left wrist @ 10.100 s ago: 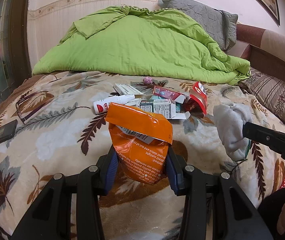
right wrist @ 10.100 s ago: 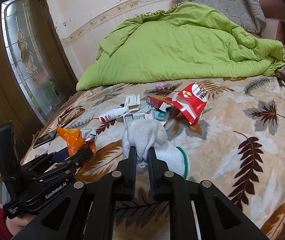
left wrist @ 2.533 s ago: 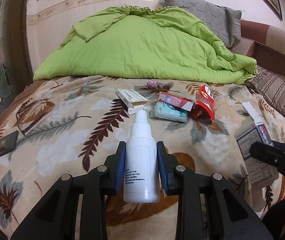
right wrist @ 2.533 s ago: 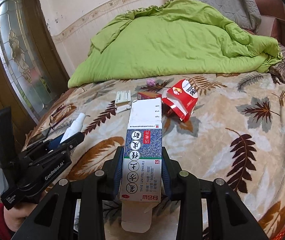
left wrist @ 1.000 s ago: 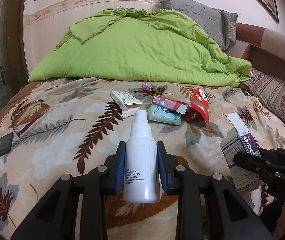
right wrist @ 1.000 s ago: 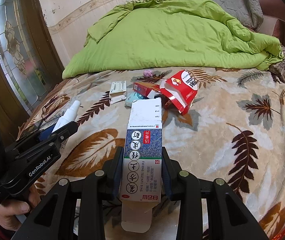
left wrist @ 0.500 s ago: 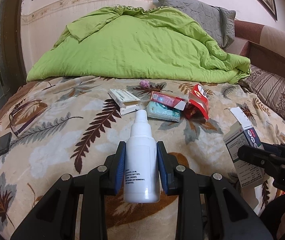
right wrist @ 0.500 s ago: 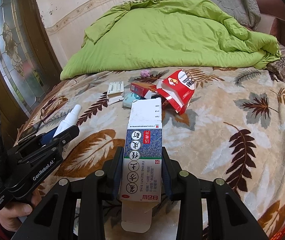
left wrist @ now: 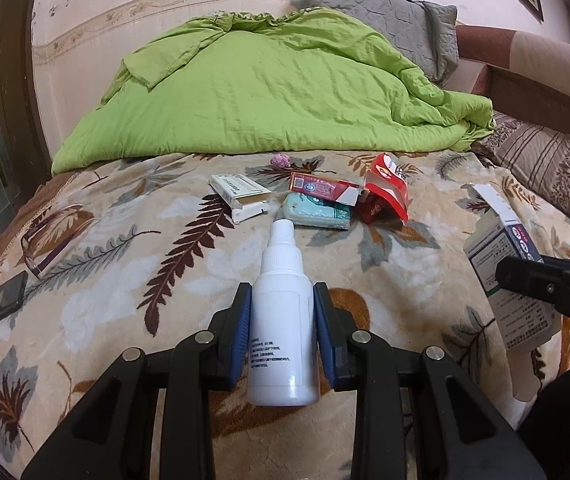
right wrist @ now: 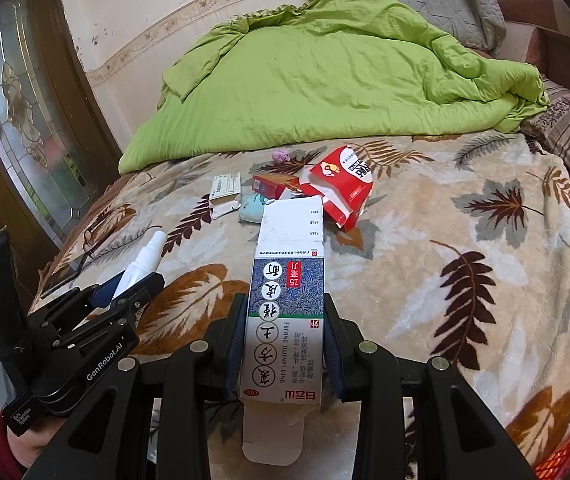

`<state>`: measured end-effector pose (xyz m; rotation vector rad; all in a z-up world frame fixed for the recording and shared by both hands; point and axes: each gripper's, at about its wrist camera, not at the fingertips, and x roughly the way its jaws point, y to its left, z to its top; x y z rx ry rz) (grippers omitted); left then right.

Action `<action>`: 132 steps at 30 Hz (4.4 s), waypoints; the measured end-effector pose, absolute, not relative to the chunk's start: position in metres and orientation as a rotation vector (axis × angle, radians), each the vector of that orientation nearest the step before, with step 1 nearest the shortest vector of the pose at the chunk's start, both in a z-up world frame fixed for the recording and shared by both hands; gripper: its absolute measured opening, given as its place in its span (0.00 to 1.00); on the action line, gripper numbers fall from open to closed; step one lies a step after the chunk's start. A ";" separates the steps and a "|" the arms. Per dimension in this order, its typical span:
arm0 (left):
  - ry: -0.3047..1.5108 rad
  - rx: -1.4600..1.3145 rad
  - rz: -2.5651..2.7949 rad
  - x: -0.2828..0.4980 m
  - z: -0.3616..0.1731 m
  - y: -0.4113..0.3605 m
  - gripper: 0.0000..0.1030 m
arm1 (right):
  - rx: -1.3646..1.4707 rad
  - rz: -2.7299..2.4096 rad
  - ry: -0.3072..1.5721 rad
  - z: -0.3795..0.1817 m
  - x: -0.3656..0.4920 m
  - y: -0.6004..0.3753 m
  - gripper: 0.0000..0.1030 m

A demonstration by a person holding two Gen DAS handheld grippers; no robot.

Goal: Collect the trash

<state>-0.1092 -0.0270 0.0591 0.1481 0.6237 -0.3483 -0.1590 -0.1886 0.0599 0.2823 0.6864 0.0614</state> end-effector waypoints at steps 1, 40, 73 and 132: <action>0.625 0.149 -0.347 -0.110 0.059 -0.027 0.28 | 0.284 0.063 0.686 0.060 -0.160 -0.189 0.36; 0.625 0.171 -0.475 -0.155 0.094 -0.072 0.28 | 0.433 0.025 0.621 0.084 -0.207 -0.239 0.36; 0.927 0.316 -1.364 -0.307 0.099 -0.332 0.53 | 0.721 -0.548 0.563 0.068 -0.478 -0.433 0.56; 0.792 -0.139 -0.321 -0.006 0.044 0.016 0.63 | 0.772 -0.071 0.916 0.001 0.061 -0.276 0.67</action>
